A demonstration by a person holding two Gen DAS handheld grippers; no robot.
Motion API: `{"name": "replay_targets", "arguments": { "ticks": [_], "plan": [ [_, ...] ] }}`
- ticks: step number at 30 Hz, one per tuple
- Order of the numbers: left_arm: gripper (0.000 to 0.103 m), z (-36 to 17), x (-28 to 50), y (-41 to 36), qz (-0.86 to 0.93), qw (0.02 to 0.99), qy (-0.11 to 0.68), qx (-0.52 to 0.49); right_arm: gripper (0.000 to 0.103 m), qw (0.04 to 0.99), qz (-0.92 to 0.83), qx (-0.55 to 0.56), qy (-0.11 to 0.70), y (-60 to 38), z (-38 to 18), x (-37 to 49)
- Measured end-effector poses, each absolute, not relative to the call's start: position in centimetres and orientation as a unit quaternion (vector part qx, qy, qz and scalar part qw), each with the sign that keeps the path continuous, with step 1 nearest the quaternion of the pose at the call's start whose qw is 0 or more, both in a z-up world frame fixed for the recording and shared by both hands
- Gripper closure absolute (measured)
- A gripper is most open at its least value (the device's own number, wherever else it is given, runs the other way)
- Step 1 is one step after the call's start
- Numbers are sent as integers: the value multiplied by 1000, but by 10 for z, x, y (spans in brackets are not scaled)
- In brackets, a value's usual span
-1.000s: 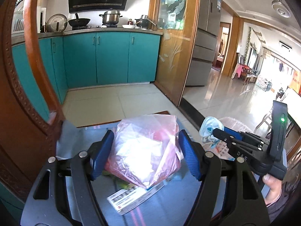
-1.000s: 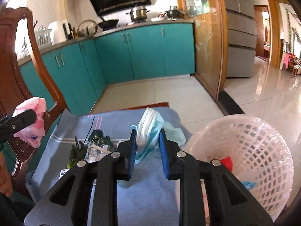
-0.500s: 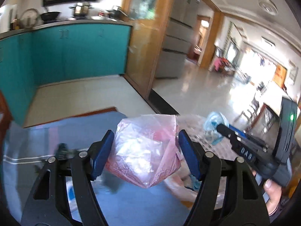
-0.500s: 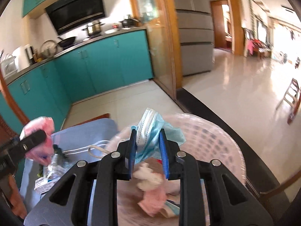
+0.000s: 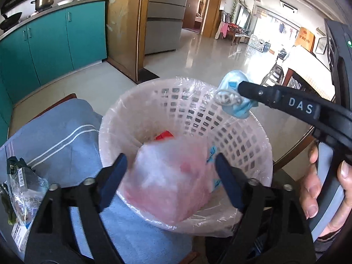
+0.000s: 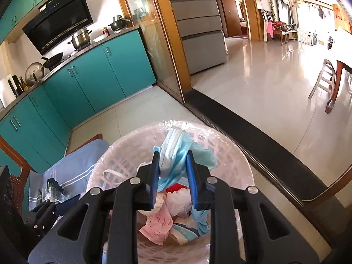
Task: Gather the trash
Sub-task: 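Carry the pink bag and face mask over the white basket and open both tools, then grasp the clear plastic packet with the right tool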
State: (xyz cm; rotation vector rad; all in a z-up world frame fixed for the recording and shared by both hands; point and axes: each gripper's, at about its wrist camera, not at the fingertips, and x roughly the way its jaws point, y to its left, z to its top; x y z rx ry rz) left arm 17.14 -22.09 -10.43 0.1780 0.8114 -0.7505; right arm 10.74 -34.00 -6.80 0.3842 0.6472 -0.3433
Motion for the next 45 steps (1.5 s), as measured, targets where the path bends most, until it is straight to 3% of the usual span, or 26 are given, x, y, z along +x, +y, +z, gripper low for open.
{"name": "replay_targets", "arguments": {
  "ticks": [3,5,10,15,19,20,23,30,39,45],
  "plan": [
    [12,-100,171,-215,-352,855,372,79,72,911,-168,188,325,-341,-71,111],
    [12,-95,172,-207,-344,861,367,74,59,907,-171,196,331,-342,-74,112],
    [12,-80,183,-183,-302,884,354,51,57,904,-164,218,329,-341,-73,118],
    [12,-62,205,-126,-153,933,323,42,52,917,-116,213,316,-313,-68,129],
    [12,-52,227,-60,-8,948,318,15,37,934,-33,185,303,-264,-61,144],
    [11,-52,234,-40,17,945,327,0,30,935,-11,177,306,-251,-62,147],
    [11,-57,246,8,46,928,366,-44,22,926,82,150,335,-200,-73,164],
    [11,-91,260,83,38,879,459,-120,18,873,155,166,431,-135,-127,208],
    [10,-152,266,84,-21,825,549,-128,16,840,157,185,484,-111,-162,232],
    [10,-164,273,77,-30,822,557,-115,32,849,166,166,473,-108,-159,226]
  ]
}}
